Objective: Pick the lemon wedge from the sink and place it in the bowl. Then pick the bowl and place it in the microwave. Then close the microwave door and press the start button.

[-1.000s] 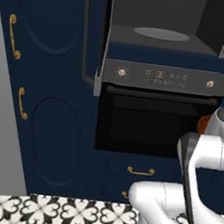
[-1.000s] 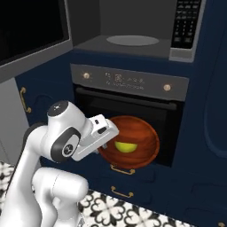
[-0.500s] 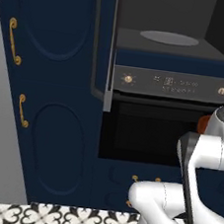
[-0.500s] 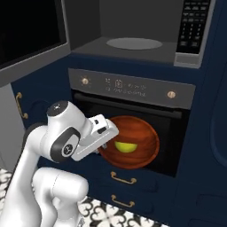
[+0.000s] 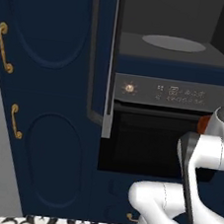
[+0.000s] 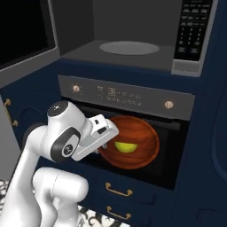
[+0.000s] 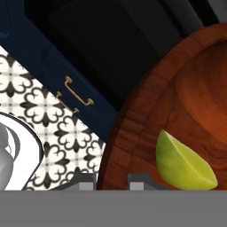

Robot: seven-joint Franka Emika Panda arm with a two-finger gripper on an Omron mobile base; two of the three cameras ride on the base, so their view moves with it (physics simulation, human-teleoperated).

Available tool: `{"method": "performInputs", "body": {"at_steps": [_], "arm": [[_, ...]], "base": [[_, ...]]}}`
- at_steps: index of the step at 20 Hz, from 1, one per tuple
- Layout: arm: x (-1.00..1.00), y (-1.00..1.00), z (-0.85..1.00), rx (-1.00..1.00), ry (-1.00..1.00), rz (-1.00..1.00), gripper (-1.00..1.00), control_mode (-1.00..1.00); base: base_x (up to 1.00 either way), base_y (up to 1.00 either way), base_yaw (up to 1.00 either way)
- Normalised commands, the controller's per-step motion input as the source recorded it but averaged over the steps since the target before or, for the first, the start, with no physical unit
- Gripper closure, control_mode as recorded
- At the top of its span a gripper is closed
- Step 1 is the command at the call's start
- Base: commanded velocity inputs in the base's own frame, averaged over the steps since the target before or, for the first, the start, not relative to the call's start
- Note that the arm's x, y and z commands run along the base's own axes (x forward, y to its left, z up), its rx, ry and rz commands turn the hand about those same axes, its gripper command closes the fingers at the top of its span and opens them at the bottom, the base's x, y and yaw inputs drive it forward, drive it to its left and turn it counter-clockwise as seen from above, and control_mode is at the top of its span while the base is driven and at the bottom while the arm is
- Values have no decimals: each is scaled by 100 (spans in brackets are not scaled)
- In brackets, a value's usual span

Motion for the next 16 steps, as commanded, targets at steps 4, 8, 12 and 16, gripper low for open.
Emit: {"method": "performInputs", "body": {"at_steps": [4, 8, 12, 16], "arm": [[0, 0, 0, 0, 0, 0, 100, 100], [0, 0, 0, 0, 0, 0, 100, 100], [0, 0, 0, 0, 0, 0, 100, 100], [0, 0, 0, 0, 0, 0, 100, 100]], "base": [[47, 11, 0], [50, 11, -1], [47, 6, -1], [39, 6, -1]]}}
